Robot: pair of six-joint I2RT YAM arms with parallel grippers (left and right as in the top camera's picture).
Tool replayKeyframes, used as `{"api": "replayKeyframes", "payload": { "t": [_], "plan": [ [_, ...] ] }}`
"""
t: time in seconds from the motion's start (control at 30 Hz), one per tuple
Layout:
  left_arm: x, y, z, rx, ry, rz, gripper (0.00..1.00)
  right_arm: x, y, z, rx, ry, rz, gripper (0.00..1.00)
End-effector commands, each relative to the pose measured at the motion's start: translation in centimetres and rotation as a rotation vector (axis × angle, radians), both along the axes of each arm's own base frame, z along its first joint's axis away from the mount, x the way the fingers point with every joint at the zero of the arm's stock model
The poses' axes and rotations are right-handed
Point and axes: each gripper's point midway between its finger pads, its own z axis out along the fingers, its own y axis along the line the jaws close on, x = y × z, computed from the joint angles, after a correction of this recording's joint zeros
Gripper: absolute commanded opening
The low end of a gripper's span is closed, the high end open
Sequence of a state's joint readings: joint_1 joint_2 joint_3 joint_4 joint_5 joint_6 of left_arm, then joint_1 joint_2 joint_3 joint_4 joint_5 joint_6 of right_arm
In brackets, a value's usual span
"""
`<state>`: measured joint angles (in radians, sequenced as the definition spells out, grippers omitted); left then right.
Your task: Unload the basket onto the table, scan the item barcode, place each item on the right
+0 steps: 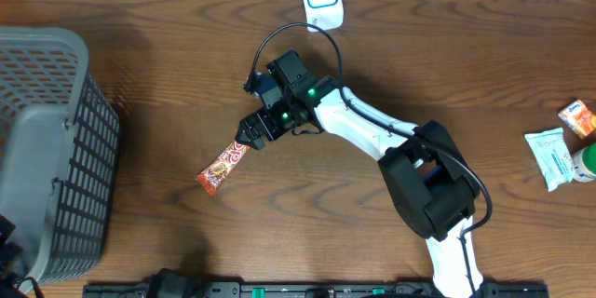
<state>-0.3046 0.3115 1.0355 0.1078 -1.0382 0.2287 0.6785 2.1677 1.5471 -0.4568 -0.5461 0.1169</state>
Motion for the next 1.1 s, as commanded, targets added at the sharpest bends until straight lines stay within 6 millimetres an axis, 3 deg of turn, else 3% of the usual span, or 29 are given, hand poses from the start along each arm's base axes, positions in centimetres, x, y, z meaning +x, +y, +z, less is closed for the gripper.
{"api": "replayKeyframes", "payload": {
  "t": [0.0, 0.17, 0.37, 0.4, 0.53, 0.57, 0.67, 0.7, 0.9, 0.97, 1.07],
  "plan": [
    [0.2, 0.0, -0.2, -0.007, 0.006, 0.004, 0.88, -1.4, 0.1, -2.2, -0.017, 0.014, 0.084, 0.99],
    [0.2, 0.0, -0.2, -0.007, 0.005, 0.004, 0.88, -2.5, 0.1, -5.3, -0.052, 0.051, 0.121, 0.99],
    [0.2, 0.0, -0.2, -0.007, 0.006, 0.004, 0.88, -3.5, 0.0, -6.8, -0.081, 0.054, 0.171, 0.98],
    [0.2, 0.0, -0.2, -0.007, 0.006, 0.004, 0.88, -3.7, -0.2, -7.1, -0.100, 0.050, 0.181, 0.92],
    [0.2, 0.0, -0.2, -0.007, 0.005, 0.004, 0.88, -3.7, -2.5, -8.6, -0.251, 0.002, 0.201, 0.47],
    [0.2, 0.0, -0.2, -0.007, 0.005, 0.004, 0.88, -3.8, -3.1, -8.9, -0.281, -0.004, 0.207, 0.40],
    [0.2, 0.0, -0.2, -0.007, 0.005, 0.004, 0.88, -4.0, -4.4, -9.4, -0.342, -0.004, 0.217, 0.02],
    [0.2, 0.0, -0.2, -0.007, 0.005, 0.004, 0.88, -4.0, -4.5, -9.4, -0.346, -0.001, 0.216, 0.01],
    [0.2, 0.0, -0.2, -0.007, 0.006, 0.004, 0.88, -4.0, -4.7, -8.6, -0.362, 0.045, 0.166, 0.05],
    [0.2, 0.0, -0.2, -0.007, 0.006, 0.004, 0.88, -4.0, -5.2, -8.0, -0.405, 0.043, 0.172, 0.30],
    [0.2, 0.0, -0.2, -0.007, 0.005, 0.004, 0.88, -3.1, -6.2, -6.7, -0.521, 0.006, 0.142, 0.87]
  ]
}}
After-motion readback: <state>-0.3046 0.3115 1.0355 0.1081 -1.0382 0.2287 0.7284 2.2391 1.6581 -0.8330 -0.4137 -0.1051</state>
